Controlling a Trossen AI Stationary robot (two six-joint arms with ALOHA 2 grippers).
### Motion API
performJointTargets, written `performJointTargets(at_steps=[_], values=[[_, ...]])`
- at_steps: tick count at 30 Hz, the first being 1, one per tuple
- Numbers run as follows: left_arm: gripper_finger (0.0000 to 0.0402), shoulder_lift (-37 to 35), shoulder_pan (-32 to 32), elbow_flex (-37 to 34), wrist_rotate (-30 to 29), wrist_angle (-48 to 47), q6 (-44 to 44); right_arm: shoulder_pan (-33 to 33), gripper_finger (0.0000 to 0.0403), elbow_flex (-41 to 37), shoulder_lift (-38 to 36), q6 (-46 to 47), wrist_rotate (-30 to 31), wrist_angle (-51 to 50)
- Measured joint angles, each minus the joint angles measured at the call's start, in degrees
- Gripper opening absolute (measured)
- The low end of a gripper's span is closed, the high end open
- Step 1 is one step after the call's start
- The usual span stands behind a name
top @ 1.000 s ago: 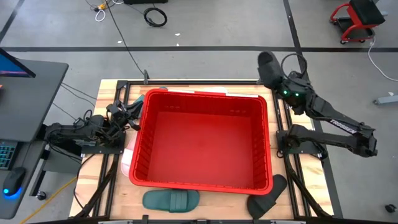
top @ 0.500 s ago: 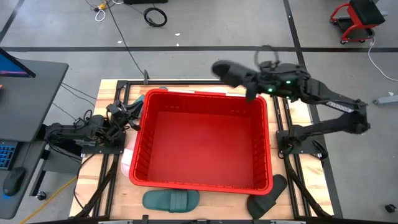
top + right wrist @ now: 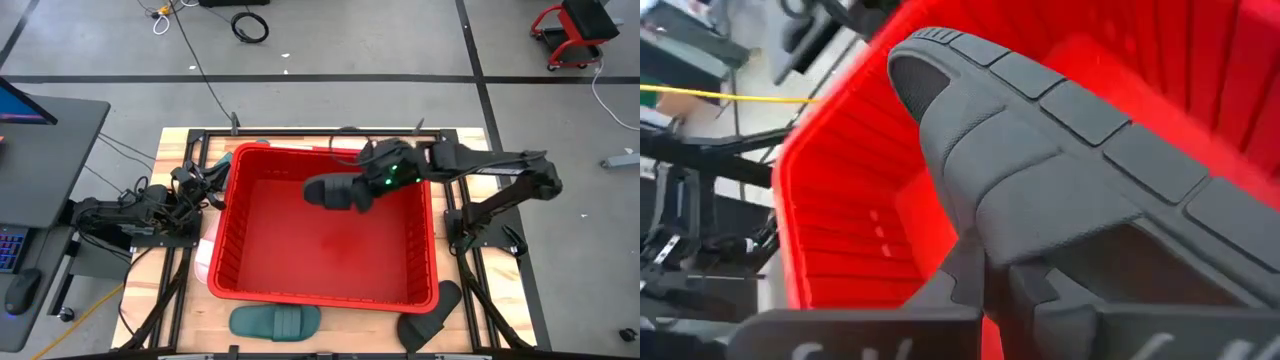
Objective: Pick and place slides into bin
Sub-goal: Put the top black slide into the left side of the container
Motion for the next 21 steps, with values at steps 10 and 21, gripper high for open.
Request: performJointTargets(at_steps=[10, 21], values=[[0.0028, 0.0, 0.0, 0.0, 0.0, 0.0, 0.0, 3.1, 0.0012, 0.0, 5.8, 7.7, 7.2, 0.2], [0.004, 0.0, 0.0, 0.0, 0.0, 0.0, 0.0, 7.4, 0.0013, 0.0, 17.2, 10.9, 12.2, 1.4]])
